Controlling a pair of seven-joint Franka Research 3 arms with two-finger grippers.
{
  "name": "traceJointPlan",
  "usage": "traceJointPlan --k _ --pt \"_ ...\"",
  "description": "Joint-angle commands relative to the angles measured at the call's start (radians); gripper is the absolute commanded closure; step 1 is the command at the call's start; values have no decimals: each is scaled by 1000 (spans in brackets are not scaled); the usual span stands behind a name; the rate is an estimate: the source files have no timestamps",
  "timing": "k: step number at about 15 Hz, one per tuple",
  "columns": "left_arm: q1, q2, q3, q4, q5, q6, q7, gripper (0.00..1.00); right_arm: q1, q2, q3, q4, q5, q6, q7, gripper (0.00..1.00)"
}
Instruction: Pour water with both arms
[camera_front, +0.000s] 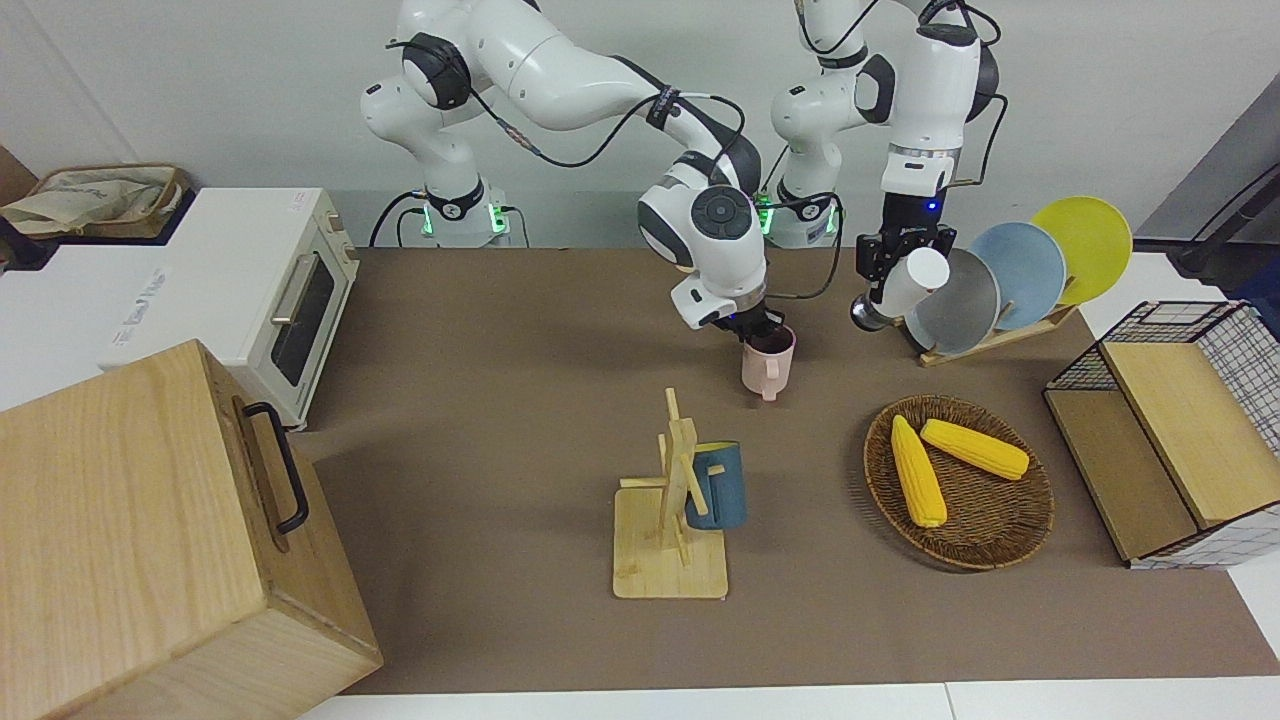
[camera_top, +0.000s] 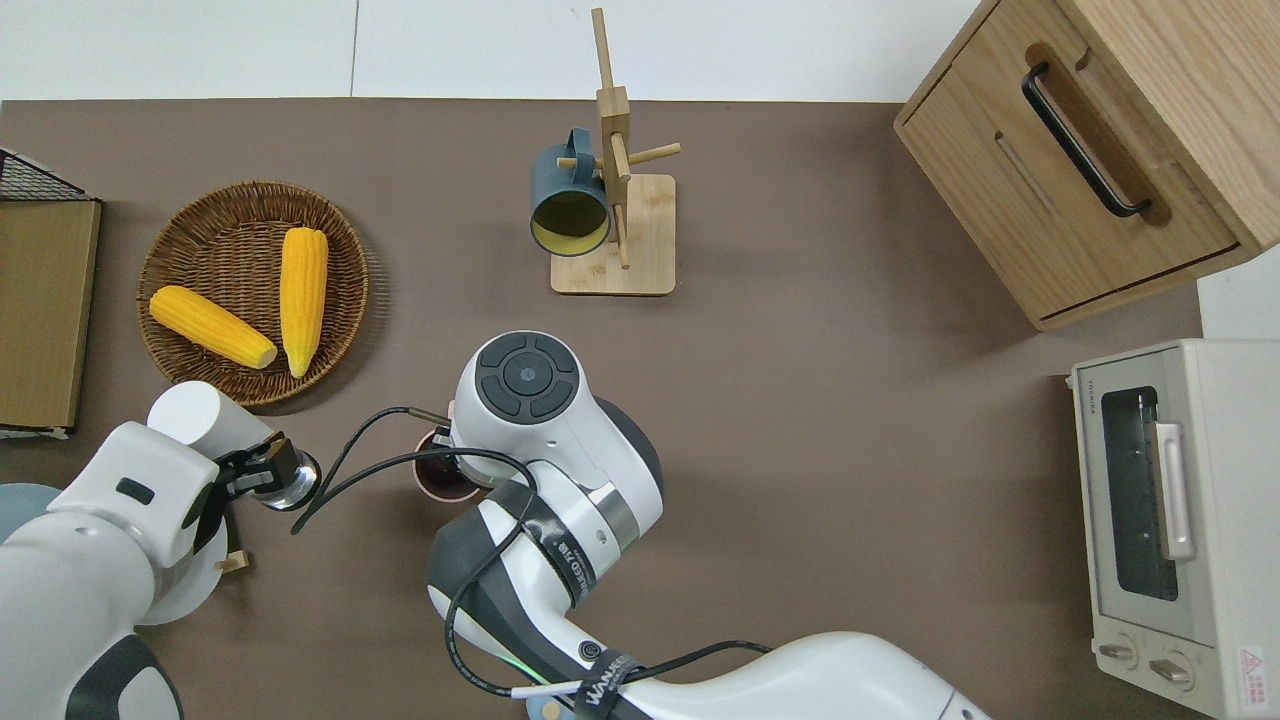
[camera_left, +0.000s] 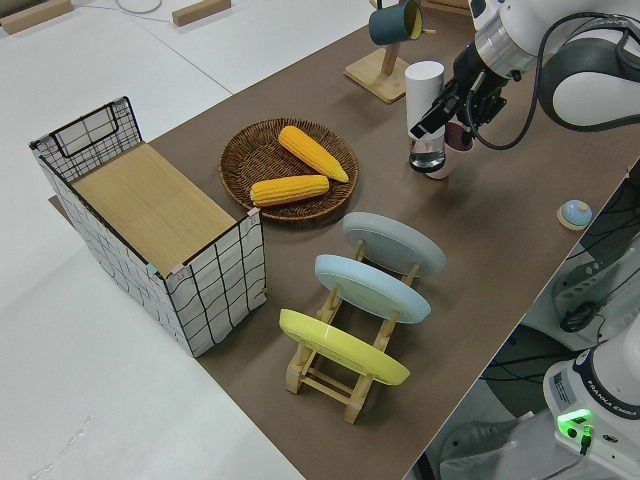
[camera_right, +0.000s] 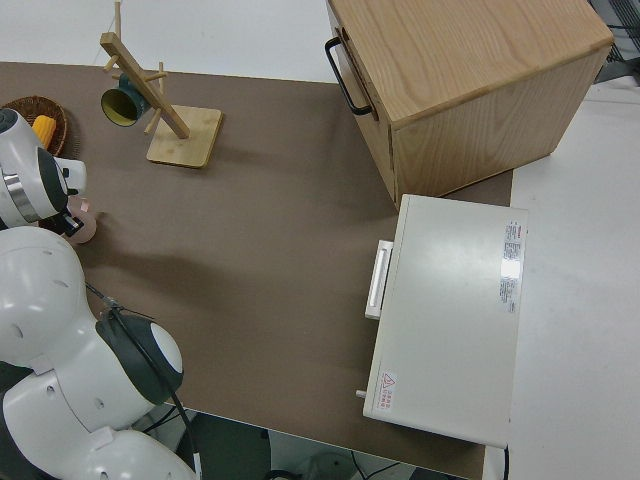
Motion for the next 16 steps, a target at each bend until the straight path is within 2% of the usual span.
traceJointPlan --k 1,2,3,4,7,9,11,13,16 --pt "-8 -47 7 -19 19 19 -28 997 3 31 -2 34 13 20 10 1000" --pt "-6 -47 7 -19 19 19 -28 996 1 31 -2 34 8 20 3 634" --pt "-6 -47 7 -19 19 19 -26 994 1 31 -3 34 8 20 2 143" --pt "-6 -47 7 -19 19 19 -28 994 3 31 -5 34 4 21 1 10" --pt "-8 -47 7 -19 19 17 -28 992 -10 17 -8 38 -34 3 4 9" --pt "-8 -47 6 -19 19 16 -28 988 -22 -18 -10 57 -45 -43 10 9" --pt "-15 -44 6 -22 19 14 -28 976 -40 -84 -11 58 -44 -97 16 9" --pt "-41 -42 6 -33 19 14 -28 986 -75 -156 -11 54 -30 -109 16 9" --pt "-90 -45 6 -57 10 11 -28 1000 -164 -257 -8 50 -41 -231 -5 9"
